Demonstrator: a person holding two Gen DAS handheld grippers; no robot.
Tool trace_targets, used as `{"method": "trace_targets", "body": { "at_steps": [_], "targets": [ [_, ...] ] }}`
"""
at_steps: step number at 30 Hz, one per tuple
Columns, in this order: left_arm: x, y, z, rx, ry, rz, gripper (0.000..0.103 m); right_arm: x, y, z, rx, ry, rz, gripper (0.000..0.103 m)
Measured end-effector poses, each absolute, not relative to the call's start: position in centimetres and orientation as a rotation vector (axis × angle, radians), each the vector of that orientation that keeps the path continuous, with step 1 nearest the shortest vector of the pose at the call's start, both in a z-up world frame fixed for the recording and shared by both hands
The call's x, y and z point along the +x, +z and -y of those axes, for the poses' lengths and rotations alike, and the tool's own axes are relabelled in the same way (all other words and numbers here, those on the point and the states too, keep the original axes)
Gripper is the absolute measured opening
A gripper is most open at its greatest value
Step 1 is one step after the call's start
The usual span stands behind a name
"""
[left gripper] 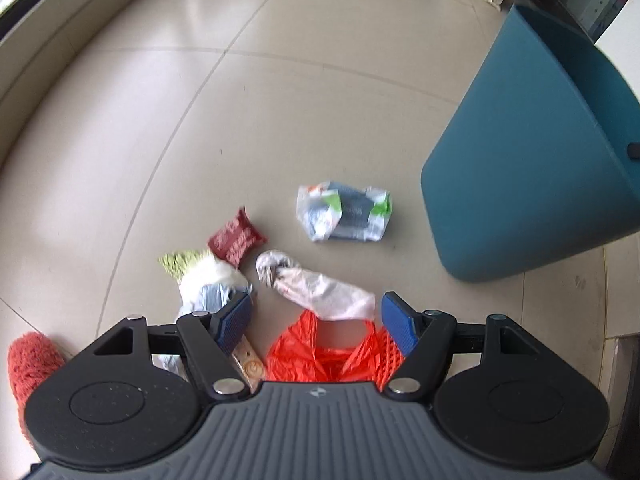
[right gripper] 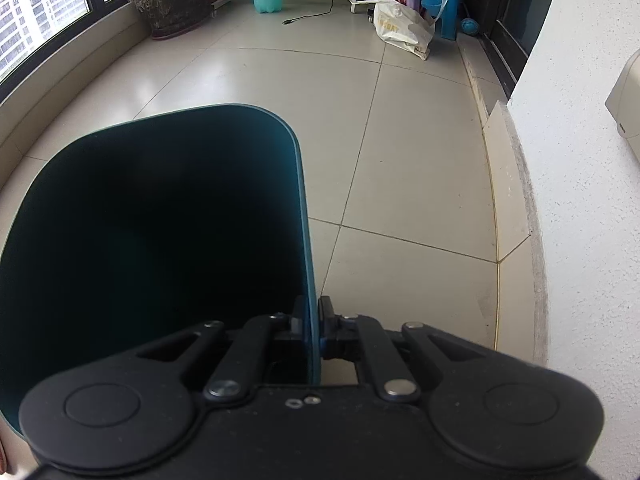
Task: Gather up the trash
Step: 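Lower the left gripper onto the red plastic bag and grasp it, then lift the red plastic bag with the left gripper over the bin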
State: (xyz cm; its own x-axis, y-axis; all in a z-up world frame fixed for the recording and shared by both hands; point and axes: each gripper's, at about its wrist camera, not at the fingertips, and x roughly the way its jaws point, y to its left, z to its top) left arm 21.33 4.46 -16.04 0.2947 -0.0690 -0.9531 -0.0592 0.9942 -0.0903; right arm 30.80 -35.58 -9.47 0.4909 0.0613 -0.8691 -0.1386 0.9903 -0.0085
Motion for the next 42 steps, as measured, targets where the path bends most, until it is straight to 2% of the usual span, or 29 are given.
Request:
{"method": "trace_targets", "body": {
  "at_steps": [10, 23, 26, 28, 36, 42],
  "targets": [
    [16.3, -26.2, -3.5, -0.158, -0.006, -1.5, 0.071, 31.2, -9.6, 35.4, -0.078, 0.116, -1.066, 0.005],
    [15.4, -31.7, -2.9, -0.166, 0.007, -1.585, 0.071, 31.0, -9.8, 35.2, -0.085, 0.117, -1.064, 0.007],
    [15.3, -32.1, -2.9, -0.146, 0.024, -1.589, 0.069, 31.0, -9.8, 35.1, -0.093, 0.114, -1.064, 0.007],
    [15.2, -32.3, -3.0, -0.136, 0.029, -1.59, 0.058, 31.0, -9.9, 34.9, -0.1, 0.113, -1.063, 0.008],
    [15.6, -31.0, -2.4, -0.073, 0.049, -1.57, 0.044, 30.8, -10.0, 34.5, -0.112, 0.103, -1.058, 0.006],
    [16.4, -28.3, -1.9, -0.058, 0.065, -1.541, 0.043, 30.4, -9.9, 34.4, -0.102, 0.107, -1.053, 0.005]
  ]
}}
